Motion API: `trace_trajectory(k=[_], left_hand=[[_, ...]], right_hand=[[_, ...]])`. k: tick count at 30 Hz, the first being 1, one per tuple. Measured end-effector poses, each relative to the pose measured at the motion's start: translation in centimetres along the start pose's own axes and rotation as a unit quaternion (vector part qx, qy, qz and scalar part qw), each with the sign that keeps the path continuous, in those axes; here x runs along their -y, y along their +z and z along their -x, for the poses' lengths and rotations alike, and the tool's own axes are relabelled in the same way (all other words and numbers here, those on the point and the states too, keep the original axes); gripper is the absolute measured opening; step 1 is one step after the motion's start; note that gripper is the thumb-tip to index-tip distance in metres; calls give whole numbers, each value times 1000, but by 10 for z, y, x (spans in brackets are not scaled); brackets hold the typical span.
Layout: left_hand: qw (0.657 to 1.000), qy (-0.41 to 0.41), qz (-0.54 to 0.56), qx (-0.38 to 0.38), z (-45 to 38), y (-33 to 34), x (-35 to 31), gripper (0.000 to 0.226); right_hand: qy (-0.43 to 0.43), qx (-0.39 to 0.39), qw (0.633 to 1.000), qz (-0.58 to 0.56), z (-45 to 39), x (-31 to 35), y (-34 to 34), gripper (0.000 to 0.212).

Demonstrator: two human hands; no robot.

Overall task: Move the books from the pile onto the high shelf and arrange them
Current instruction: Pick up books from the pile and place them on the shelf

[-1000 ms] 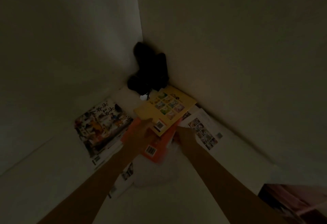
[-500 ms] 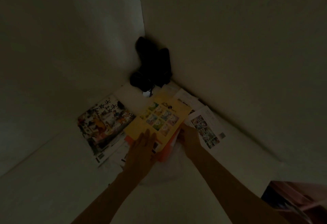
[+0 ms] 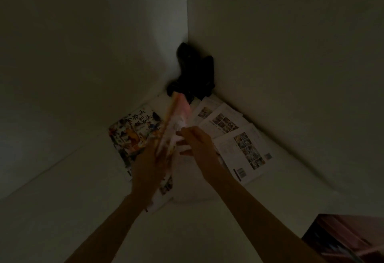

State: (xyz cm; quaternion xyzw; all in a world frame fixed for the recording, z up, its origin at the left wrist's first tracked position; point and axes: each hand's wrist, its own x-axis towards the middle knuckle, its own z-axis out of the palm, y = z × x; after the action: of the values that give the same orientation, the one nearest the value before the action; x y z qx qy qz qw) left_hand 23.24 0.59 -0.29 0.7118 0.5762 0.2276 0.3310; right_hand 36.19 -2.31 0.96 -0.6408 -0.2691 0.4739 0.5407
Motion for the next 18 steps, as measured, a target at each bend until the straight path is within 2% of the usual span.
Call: trace_trajectory(k=[1, 3, 5, 6, 8, 10, 12, 15, 18], left_hand=[[998, -18, 59, -11, -4, -13, 8, 37], [983, -50, 179, -6, -7, -38, 26, 34], [962, -83, 261, 10, -4, -54, 47, 33], [953, -106, 282, 15, -2, -58, 60, 33], [935, -161, 317, 18, 5, -60, 83, 31], [919, -210, 334, 17, 14, -58, 102, 33], [914, -230, 333, 24, 26, -53, 115, 41], [918, -221, 327, 35, 41, -48, 126, 46], [915, -219, 336, 40, 42, -49, 126, 43]], right_hand=[[-2, -18, 999, 39, -2, -4, -4, 14], [15, -128, 980, 155, -5, -24, -20, 11], [75, -233, 942, 229, -4, -51, -40, 22], [114, -245, 929, 254, -2, -62, -46, 27], [178, -209, 915, 295, 3, -78, -47, 47], [209, -172, 921, 279, 7, -86, -37, 71], [219, -171, 925, 259, 8, -90, -26, 84], [202, -169, 926, 273, 10, -91, -22, 87], [130, -119, 945, 275, 17, -73, -27, 66]])
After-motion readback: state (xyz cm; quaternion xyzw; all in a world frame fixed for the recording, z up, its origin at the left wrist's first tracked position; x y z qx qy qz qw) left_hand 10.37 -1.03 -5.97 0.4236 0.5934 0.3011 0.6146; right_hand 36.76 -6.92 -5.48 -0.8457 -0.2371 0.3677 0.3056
